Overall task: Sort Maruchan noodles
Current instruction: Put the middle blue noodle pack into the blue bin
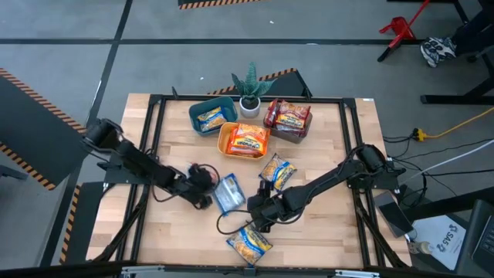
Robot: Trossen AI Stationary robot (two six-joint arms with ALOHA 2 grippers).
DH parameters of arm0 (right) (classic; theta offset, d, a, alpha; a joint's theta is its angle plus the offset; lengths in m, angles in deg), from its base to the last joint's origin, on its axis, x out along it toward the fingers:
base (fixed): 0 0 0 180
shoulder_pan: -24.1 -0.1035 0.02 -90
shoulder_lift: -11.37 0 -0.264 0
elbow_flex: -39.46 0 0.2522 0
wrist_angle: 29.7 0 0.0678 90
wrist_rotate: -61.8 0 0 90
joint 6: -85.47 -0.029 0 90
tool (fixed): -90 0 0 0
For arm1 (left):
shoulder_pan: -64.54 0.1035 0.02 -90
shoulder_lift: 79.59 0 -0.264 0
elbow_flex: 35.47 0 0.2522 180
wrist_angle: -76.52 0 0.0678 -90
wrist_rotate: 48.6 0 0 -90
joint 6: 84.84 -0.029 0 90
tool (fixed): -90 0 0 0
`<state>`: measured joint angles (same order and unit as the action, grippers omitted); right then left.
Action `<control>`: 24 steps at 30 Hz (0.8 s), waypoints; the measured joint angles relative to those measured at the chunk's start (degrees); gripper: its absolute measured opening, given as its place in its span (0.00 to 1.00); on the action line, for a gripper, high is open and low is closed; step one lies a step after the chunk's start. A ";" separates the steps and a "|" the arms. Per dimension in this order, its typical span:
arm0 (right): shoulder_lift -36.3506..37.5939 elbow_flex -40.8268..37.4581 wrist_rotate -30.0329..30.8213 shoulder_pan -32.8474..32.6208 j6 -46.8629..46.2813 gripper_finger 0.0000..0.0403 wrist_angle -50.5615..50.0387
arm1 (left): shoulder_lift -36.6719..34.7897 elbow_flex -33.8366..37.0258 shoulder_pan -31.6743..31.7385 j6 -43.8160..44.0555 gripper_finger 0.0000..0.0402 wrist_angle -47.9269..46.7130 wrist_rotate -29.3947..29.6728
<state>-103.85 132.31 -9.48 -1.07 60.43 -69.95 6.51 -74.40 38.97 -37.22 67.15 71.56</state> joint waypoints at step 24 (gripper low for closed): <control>0.00 0.00 -0.29 0.00 -0.19 0.65 6.04 | -5.71 0.40 -0.79 5.69 0.00 -5.08 8.31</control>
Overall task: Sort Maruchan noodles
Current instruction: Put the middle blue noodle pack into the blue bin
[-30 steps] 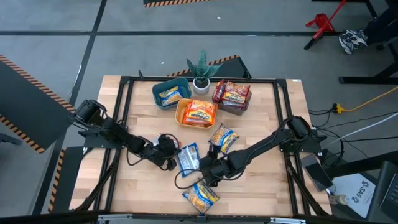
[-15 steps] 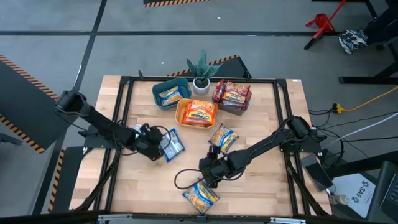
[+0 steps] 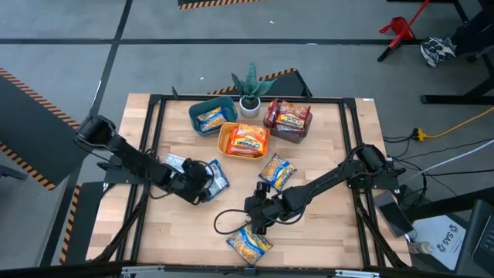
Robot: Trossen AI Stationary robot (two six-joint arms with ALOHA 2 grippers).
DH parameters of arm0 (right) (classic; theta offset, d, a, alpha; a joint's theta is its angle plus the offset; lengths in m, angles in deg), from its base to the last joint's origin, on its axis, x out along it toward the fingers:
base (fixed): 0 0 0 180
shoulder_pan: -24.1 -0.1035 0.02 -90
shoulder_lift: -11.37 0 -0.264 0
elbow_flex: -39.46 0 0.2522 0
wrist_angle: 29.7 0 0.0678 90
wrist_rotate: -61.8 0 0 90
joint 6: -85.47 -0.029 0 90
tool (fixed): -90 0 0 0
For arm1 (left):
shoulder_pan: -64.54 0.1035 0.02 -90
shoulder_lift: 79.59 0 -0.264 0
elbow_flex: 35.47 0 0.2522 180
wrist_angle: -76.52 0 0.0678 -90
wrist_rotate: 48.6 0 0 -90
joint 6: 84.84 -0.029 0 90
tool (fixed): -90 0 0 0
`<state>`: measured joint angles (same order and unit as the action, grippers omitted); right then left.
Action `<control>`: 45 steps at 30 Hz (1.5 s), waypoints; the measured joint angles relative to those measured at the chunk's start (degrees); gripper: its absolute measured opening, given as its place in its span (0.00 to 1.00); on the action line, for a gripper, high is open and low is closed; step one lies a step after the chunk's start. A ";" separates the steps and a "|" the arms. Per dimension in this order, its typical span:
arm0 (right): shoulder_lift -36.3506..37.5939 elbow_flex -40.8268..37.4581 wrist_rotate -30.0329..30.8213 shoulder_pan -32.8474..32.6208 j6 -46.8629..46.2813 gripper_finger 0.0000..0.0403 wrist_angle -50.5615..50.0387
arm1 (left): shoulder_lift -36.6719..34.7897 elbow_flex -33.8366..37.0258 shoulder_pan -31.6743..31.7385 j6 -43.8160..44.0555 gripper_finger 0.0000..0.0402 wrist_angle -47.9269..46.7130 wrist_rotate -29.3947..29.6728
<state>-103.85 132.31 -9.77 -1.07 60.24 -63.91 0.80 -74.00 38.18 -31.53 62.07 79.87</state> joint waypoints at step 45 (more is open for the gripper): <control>2.58 0.24 2.03 -2.92 -4.52 0.65 6.11 | 8.26 -6.04 -3.51 -4.95 0.00 11.65 2.83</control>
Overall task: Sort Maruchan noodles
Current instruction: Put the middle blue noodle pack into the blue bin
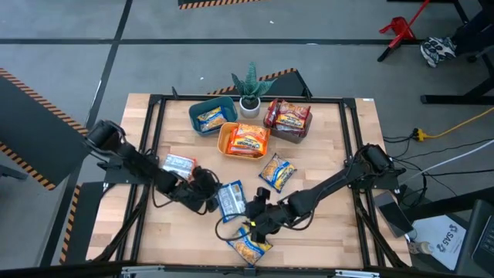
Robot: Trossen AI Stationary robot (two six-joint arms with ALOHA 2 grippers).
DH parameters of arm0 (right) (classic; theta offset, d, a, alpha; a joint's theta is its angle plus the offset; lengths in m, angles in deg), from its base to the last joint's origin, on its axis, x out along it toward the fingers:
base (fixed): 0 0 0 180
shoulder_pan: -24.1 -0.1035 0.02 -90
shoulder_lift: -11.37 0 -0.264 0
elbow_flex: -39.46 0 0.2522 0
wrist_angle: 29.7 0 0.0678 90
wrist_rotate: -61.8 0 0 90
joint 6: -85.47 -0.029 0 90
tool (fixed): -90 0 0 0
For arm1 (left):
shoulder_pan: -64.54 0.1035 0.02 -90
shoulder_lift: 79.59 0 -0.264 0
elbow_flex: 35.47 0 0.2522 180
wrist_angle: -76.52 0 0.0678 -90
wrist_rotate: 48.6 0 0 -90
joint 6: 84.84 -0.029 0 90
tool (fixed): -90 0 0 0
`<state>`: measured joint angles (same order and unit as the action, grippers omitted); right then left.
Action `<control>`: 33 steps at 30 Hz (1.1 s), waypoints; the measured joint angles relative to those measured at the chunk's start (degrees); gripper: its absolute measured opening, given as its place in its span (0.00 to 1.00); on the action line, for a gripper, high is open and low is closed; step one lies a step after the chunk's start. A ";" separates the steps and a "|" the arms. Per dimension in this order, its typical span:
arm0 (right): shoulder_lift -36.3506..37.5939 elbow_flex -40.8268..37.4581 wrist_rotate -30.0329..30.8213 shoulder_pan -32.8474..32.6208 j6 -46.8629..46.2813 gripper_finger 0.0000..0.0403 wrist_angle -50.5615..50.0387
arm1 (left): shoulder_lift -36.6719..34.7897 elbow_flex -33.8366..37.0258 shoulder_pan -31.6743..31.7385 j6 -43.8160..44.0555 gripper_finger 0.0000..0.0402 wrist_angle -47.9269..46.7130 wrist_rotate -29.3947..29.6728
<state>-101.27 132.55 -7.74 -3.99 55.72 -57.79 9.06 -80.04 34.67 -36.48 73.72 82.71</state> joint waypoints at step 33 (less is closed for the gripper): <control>-5.62 -0.04 0.64 -0.01 36.82 0.65 -1.21 | 15.16 -0.66 -0.52 11.54 0.00 9.07 -6.45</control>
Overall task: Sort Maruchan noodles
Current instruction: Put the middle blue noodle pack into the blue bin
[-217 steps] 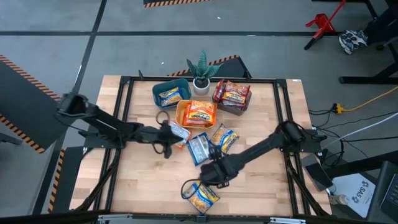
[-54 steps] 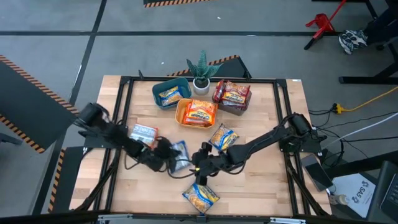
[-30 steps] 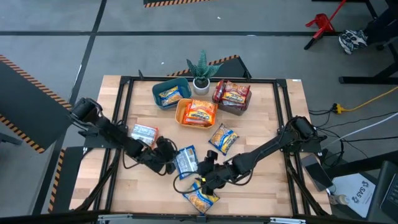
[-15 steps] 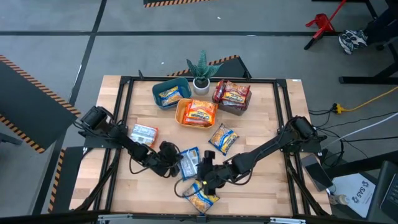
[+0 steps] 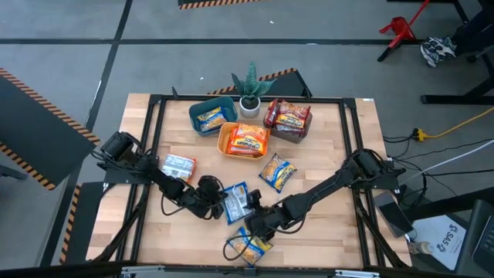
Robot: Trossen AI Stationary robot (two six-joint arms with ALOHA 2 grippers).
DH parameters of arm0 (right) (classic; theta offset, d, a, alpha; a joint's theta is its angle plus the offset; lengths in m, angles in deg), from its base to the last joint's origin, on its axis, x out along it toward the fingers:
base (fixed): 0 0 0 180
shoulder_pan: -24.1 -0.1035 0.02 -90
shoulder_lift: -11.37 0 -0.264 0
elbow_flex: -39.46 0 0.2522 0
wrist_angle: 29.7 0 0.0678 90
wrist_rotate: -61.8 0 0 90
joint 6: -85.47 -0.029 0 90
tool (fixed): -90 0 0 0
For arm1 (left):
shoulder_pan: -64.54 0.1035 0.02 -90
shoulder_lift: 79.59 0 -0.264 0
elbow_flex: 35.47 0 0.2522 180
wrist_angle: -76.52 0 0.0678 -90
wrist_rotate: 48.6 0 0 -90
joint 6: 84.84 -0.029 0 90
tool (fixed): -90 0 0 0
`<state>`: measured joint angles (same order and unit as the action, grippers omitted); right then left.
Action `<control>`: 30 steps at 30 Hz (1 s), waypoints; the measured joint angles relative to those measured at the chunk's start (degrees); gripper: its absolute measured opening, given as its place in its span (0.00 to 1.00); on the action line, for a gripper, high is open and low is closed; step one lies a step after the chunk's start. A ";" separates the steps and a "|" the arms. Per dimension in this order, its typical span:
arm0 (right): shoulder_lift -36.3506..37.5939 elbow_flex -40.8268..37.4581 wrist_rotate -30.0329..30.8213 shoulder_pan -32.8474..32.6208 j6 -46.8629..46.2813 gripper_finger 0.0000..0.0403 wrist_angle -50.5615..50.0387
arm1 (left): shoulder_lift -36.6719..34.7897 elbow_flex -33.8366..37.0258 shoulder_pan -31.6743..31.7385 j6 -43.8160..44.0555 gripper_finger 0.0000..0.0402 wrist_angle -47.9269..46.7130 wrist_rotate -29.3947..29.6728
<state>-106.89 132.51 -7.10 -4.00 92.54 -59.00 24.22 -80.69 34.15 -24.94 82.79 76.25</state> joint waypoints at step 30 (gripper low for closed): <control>-5.41 -0.83 10.21 0.52 15.64 0.65 4.52 | 0.24 0.22 4.66 -2.45 0.00 5.18 -7.11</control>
<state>-112.30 131.68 3.11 -3.47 108.18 -54.48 24.46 -80.47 38.81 -27.39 87.96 69.15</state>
